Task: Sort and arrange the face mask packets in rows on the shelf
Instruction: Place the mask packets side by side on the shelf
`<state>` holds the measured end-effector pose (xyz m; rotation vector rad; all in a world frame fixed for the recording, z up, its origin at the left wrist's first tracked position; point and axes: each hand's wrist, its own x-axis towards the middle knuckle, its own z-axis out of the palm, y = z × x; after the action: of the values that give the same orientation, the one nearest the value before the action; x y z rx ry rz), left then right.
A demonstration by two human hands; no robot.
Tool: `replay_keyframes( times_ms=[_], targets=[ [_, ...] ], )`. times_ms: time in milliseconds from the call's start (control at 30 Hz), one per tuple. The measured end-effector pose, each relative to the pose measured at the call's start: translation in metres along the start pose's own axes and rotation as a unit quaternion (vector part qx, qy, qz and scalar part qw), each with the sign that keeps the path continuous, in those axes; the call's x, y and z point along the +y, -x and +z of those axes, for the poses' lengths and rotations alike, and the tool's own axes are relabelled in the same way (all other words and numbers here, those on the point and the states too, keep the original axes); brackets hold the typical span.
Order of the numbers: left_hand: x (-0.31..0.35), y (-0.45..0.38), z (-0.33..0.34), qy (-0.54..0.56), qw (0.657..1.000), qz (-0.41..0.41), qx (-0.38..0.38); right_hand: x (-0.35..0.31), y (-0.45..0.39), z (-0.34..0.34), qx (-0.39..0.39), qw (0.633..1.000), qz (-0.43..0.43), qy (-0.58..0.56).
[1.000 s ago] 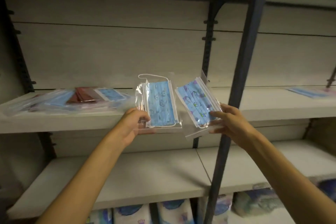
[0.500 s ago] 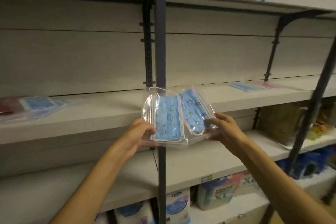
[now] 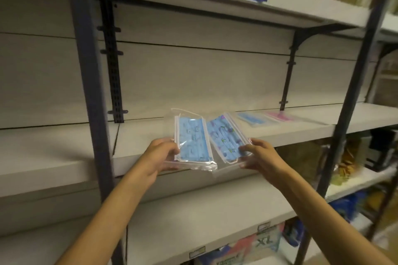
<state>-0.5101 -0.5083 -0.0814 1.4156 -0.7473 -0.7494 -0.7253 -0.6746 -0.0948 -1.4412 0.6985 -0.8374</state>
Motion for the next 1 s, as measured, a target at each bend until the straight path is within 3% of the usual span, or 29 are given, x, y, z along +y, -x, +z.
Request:
replay_keyframes(
  times_ms=[433,1000],
  targets=[
    [0.017,-0.106,0.089,-0.008,0.998,0.011,0.056,-0.001,-0.112,-0.095,-0.024,0.999,-0.004,0.038],
    [0.037,-0.233,0.219,-0.126,0.977,-0.048,0.165,-0.023,-0.232,-0.244,-0.005,0.997,0.006,0.076]
  ],
)
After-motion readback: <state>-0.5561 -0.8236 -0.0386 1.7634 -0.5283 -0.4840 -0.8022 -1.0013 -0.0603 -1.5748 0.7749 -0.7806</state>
